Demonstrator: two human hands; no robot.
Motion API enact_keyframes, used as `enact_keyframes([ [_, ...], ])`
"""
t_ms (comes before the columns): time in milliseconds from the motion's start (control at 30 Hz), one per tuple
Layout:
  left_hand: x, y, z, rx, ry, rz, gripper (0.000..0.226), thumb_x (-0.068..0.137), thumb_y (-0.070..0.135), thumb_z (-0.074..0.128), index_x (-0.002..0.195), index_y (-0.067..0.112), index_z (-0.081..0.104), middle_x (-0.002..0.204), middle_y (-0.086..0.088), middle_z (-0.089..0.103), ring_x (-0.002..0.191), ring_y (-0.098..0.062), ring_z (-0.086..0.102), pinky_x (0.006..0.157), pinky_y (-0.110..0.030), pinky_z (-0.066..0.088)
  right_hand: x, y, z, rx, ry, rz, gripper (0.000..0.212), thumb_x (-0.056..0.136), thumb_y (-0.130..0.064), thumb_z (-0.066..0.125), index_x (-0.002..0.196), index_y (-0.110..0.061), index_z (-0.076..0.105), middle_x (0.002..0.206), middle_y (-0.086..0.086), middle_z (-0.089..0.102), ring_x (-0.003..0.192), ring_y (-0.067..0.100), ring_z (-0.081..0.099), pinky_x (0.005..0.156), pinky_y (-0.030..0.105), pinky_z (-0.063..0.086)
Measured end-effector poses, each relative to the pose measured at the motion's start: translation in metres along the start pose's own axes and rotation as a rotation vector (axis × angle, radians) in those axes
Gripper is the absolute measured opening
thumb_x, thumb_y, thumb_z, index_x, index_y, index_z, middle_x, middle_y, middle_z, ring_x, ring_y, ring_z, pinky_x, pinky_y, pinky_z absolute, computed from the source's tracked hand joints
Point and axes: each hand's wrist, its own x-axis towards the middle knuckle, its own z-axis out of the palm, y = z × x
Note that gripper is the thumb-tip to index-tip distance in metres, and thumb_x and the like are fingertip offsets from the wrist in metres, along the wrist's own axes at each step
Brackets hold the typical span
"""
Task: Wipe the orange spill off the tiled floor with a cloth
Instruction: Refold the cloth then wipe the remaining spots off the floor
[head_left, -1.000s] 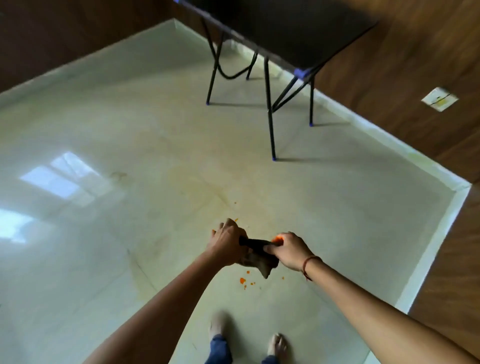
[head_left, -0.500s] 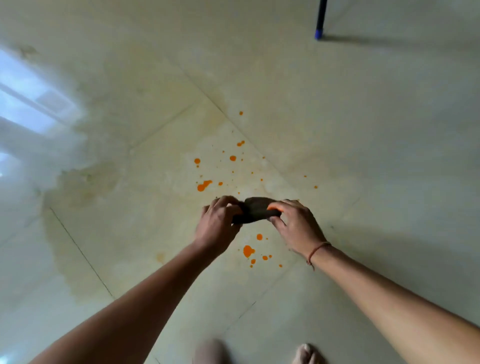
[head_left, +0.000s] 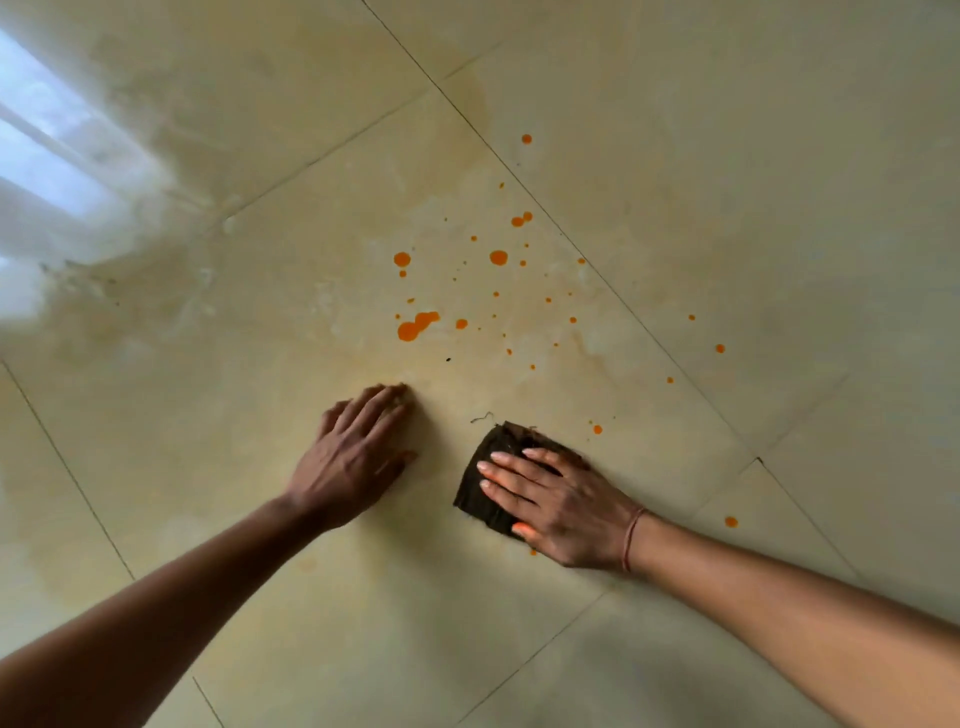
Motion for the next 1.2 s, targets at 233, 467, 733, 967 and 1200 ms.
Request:
enact_keyframes([
  [233,-0.002,0.01,0.011,-0.018,0.03,0.071,0.06,0.097,0.049,0.029,0.144,0.013,0.037,0.152,-0.015,0.034,0.141,-0.035,0.028,0.112,-0.046,0.018,-0.043,-0.066,0.027,0.087,0.052,0.253,0.057,0.093,-0.037,0.044,0.148,-0.024,0.036,0.156,0.008,0.031,0.144,0.023,0.029,0.112,0.042,0.026],
  [467,0.055,0.075,0.016,-0.071,0.018,0.334,0.053,0.093,0.029,0.038,0.144,0.014,0.038,0.156,-0.01,0.029,0.144,-0.029,0.023,0.114,-0.049,0.023,-0.016,0.007,0.007,0.109,0.204,1.022,0.056,0.094,-0.037,0.038,0.147,-0.018,0.04,0.155,0.012,0.034,0.143,0.029,0.031,0.113,0.046,0.027],
  [733,0.122,0.098,-0.002,0.044,0.053,0.528,0.054,0.089,0.013,0.046,0.142,0.008,0.042,0.152,-0.012,0.036,0.141,-0.031,0.03,0.111,-0.044,0.023,-0.097,-0.035,0.024,0.119,0.17,0.995,0.059,0.093,-0.039,0.036,0.149,-0.02,0.036,0.156,0.009,0.031,0.143,0.027,0.028,0.109,0.046,0.031],
  [967,0.136,0.151,0.032,0.098,-0.006,0.639,0.052,0.099,0.031,0.032,0.144,0.008,0.038,0.152,-0.012,0.037,0.141,-0.029,0.033,0.111,-0.04,0.021,-0.12,-0.03,0.029,0.076,0.197,1.26,0.059,0.096,-0.04,0.033,0.151,-0.018,0.032,0.158,0.011,0.028,0.146,0.029,0.023,0.114,0.048,0.026],
  [1200,0.139,0.153,0.038,0.115,-0.003,0.627,0.052,0.099,0.031,0.032,0.144,0.005,0.04,0.15,-0.014,0.039,0.14,-0.03,0.035,0.111,-0.042,0.026,-0.127,0.022,0.024,0.049,0.301,1.539,0.058,0.095,-0.039,0.038,0.148,-0.015,0.039,0.156,0.013,0.031,0.144,0.031,0.026,0.114,0.049,0.026],
])
